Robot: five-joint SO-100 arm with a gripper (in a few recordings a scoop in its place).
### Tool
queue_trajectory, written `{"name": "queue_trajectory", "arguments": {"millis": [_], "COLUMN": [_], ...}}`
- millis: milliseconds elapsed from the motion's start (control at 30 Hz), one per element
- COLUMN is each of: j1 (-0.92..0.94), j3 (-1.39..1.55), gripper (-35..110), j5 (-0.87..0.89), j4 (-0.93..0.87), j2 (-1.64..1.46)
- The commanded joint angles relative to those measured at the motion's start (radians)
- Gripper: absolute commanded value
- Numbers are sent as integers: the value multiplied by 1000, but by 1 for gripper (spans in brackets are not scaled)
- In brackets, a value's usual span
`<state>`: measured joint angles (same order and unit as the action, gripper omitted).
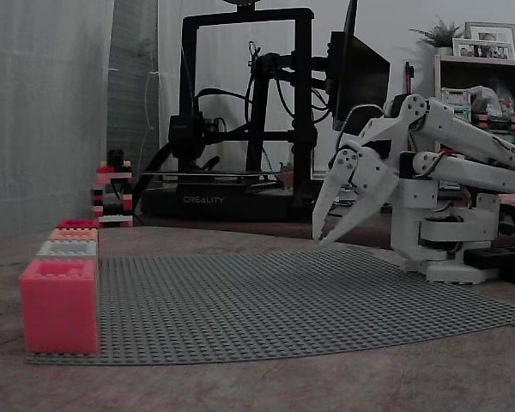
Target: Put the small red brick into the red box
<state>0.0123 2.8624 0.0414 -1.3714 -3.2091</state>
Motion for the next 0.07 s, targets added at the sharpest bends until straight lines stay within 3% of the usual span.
{"name": "queue_trajectory", "arguments": {"millis": [0,33], "j1": [-9,-9], "j3": [-2,-2], "gripper": [0,0], "j5": [23,23], "j4": [-32,-32], "j2": [-11,-11]}}
